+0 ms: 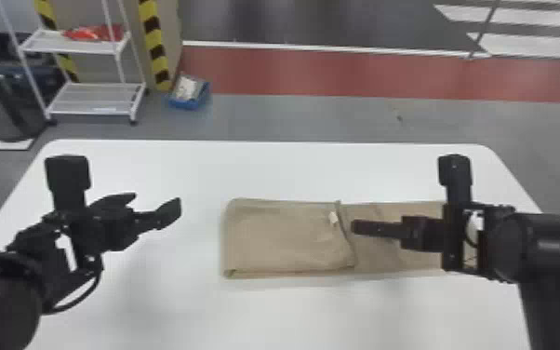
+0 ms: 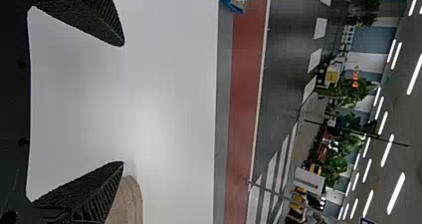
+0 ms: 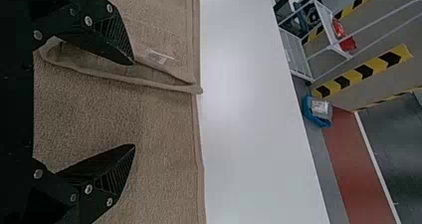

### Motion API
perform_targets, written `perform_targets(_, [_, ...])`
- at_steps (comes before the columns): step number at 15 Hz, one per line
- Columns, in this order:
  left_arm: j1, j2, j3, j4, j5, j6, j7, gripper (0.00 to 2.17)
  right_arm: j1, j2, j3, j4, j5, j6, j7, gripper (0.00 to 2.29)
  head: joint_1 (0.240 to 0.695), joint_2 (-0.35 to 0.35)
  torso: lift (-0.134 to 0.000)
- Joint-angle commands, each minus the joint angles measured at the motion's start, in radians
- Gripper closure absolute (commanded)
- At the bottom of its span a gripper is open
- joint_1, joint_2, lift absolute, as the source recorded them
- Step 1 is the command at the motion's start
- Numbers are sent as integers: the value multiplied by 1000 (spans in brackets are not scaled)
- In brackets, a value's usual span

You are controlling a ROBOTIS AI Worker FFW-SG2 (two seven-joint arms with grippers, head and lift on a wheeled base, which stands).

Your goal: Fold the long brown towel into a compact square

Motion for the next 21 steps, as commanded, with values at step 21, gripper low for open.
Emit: perform_targets(21, [46, 1, 27, 3, 3, -76, -19, 33, -42, 12, 133, 97, 17, -118, -3, 1190, 695, 77, -124])
